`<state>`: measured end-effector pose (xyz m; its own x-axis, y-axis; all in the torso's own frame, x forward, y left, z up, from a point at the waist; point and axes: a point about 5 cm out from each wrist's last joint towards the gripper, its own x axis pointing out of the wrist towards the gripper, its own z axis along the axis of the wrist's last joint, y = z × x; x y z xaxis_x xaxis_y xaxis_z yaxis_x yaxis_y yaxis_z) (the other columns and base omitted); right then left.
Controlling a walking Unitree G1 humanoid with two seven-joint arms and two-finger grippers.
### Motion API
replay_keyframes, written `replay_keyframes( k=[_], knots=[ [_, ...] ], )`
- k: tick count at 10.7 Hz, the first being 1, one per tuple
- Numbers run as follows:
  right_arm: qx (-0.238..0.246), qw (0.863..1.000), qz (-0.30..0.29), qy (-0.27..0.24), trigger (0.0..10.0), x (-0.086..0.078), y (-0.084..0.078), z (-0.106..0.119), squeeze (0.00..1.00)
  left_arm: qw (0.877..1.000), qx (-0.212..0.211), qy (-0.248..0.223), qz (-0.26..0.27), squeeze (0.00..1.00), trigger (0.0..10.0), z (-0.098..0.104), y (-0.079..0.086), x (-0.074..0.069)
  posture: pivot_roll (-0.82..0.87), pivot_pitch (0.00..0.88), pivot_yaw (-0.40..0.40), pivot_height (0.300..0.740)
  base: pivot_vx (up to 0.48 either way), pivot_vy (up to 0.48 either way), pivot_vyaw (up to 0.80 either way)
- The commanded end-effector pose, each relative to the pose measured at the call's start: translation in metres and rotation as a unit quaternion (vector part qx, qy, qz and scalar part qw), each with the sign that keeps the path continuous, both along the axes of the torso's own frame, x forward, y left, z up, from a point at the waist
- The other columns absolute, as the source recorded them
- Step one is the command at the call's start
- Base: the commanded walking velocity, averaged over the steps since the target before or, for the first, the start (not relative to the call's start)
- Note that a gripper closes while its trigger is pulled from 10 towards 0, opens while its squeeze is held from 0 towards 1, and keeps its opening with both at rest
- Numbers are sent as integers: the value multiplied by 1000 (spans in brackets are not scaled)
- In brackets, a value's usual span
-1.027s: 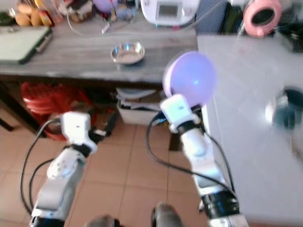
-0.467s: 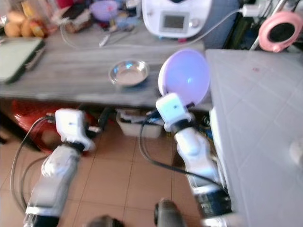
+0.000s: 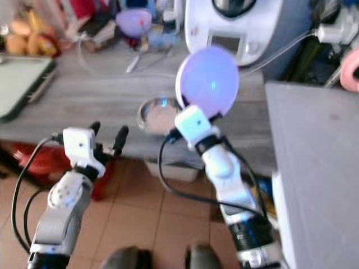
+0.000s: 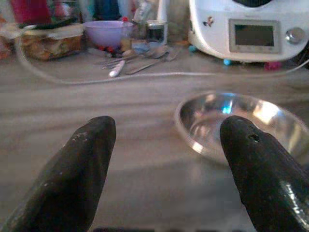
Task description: Setting the table
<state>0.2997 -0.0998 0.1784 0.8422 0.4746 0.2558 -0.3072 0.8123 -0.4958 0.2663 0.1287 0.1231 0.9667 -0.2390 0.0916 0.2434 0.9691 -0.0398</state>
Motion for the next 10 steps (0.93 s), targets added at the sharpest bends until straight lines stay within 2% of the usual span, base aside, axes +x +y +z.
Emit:
replay_keyframes(
  k=[1, 3, 4, 6, 9, 10],
  knots=[
    [-4, 1000, -6, 1, 0, 3, -8, 0, 0, 1000, -4, -4, -3, 0, 10000, 4, -4, 0, -62, 102, 29, 740, 262, 401, 0],
    [-6, 1000, 15, 4, 0, 5, -6, 2, 0, 1000, -7, -4, 0, 0, 10000, 4, -3, -1, -61, 104, 27, 740, 268, 396, 0],
    [-15, 999, 52, 9, 0, 6, -1, 6, 0, 1000, -6, -5, 3, 0, 10000, 4, -2, -2, -59, 105, 27, 740, 0, 345, 0],
    [-42, 991, 123, 30, 0, 8, 9, 7, 0, 1000, -4, -6, 16, 0, 10000, 4, 3, -2, -52, 106, 26, 740, 0, 0, 0],
    [-82, 977, 170, 95, 784, 20, 17, -3, 0, 1000, 2, -4, 22, 0, 10000, 4, 7, -6, -31, 116, 19, 740, 0, 0, 0],
    [-89, 973, 178, 120, 1569, 24, 15, -7, 0, 1000, 1, 0, 26, 0, 10000, 3, 9, -8, -25, 122, 15, 740, 0, 0, 0]
  ],
)
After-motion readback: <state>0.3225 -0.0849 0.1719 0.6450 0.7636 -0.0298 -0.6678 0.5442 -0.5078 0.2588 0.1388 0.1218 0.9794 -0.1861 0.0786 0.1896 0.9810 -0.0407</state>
